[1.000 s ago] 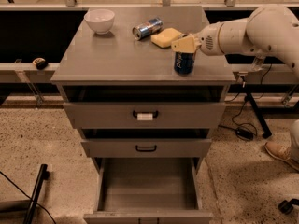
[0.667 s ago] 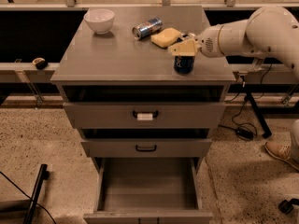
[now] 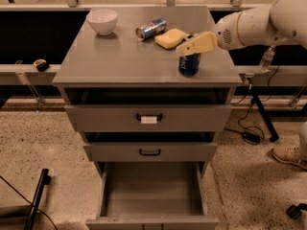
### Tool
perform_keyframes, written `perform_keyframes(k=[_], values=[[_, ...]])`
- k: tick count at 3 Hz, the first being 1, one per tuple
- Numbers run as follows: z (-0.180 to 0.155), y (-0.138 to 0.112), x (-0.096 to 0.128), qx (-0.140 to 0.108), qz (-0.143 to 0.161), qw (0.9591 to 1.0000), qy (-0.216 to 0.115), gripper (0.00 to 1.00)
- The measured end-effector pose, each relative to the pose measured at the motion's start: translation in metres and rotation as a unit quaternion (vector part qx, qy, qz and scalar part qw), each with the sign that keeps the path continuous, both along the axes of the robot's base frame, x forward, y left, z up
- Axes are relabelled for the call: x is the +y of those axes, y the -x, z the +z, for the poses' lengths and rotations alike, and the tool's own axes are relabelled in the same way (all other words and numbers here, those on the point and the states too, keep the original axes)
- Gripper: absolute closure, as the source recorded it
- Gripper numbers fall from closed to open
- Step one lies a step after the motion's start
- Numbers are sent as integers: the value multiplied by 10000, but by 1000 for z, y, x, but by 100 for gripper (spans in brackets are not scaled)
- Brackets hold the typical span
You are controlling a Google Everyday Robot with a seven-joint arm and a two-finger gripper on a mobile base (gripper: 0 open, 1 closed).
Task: Pick pepsi can from bottom drawer and place on counter
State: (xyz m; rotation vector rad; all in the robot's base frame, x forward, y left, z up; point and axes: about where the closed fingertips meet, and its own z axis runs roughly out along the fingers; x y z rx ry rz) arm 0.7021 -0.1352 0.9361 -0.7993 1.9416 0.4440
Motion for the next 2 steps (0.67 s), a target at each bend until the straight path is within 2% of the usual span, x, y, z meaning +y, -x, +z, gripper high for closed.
perform_keyframes(k=[1, 2], values=[[21, 27, -27, -540, 541, 9946, 704, 0], [18, 25, -22, -581, 589, 9939, 732, 0]])
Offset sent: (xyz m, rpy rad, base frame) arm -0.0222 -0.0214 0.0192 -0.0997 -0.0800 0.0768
